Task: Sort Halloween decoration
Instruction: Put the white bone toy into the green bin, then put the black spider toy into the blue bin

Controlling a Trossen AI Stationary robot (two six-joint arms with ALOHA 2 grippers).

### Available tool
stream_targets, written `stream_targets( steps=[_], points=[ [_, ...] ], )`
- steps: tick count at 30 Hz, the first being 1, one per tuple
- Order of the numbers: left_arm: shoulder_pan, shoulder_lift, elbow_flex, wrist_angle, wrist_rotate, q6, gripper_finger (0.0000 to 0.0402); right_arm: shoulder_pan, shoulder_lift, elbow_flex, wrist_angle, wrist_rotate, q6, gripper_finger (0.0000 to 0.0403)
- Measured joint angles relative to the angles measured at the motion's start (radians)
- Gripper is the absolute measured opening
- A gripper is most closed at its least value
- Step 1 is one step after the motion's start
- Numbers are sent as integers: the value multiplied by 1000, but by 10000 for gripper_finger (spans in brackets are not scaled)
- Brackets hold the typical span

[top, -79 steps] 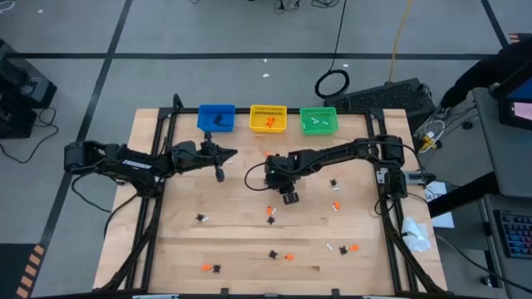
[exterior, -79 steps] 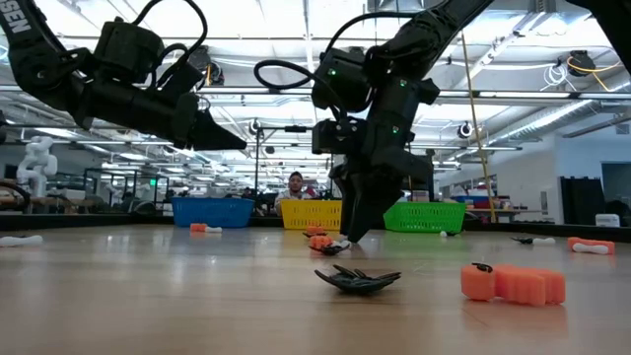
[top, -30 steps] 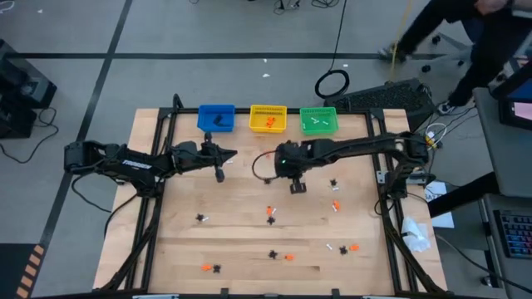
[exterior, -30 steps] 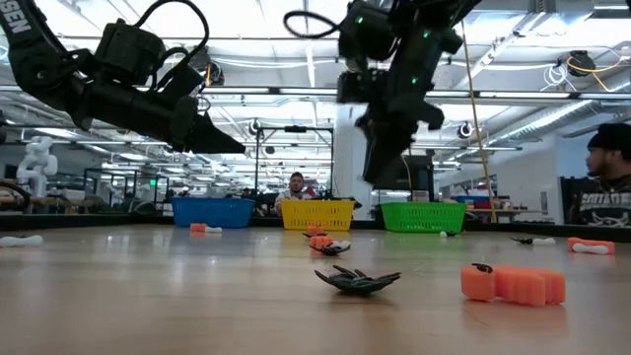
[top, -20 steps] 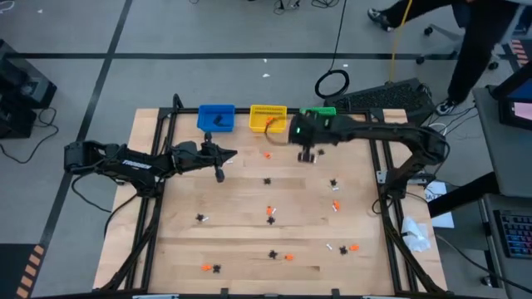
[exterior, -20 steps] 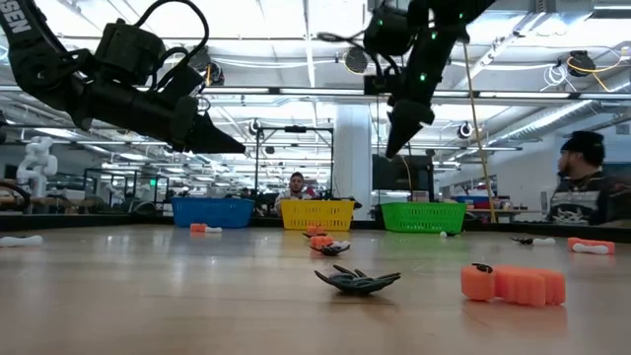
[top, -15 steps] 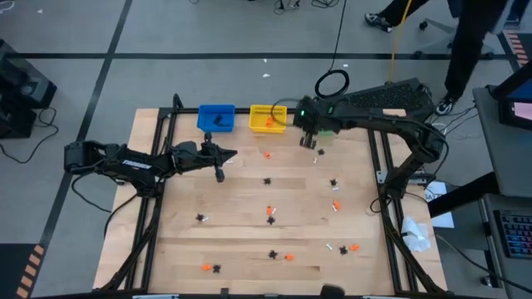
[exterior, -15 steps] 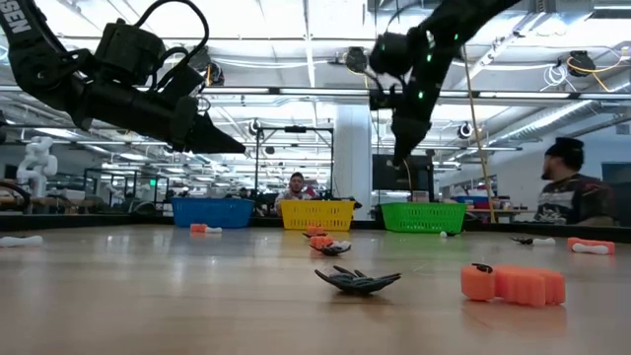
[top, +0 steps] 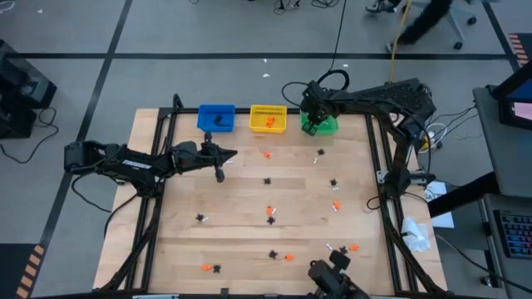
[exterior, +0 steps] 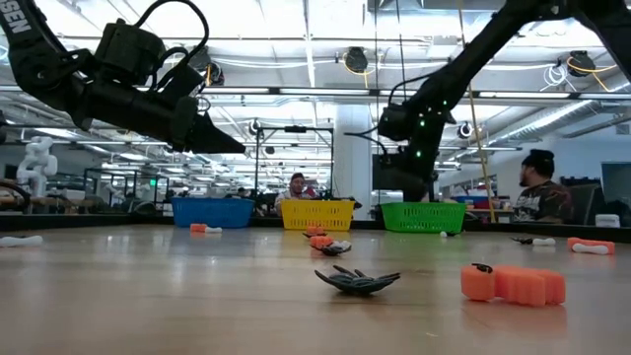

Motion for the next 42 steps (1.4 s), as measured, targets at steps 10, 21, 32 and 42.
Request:
stream_targets(
  steps=[10, 21, 32, 42],
  points=[
    [0, 0, 0, 0, 0, 0, 11, -3, 24, 0, 31, -1, 38, 12],
    [0, 0, 0, 0, 0, -3, 11, -4, 15, 0, -10, 0, 45, 78],
    [0, 0, 0, -3, 0, -2, 11, 62, -123, -40, 54, -4, 44, 7],
    [0, 0, 0, -14, 0, 0, 11, 157, -366, -348, 454, -54, 153, 1]
  ],
)
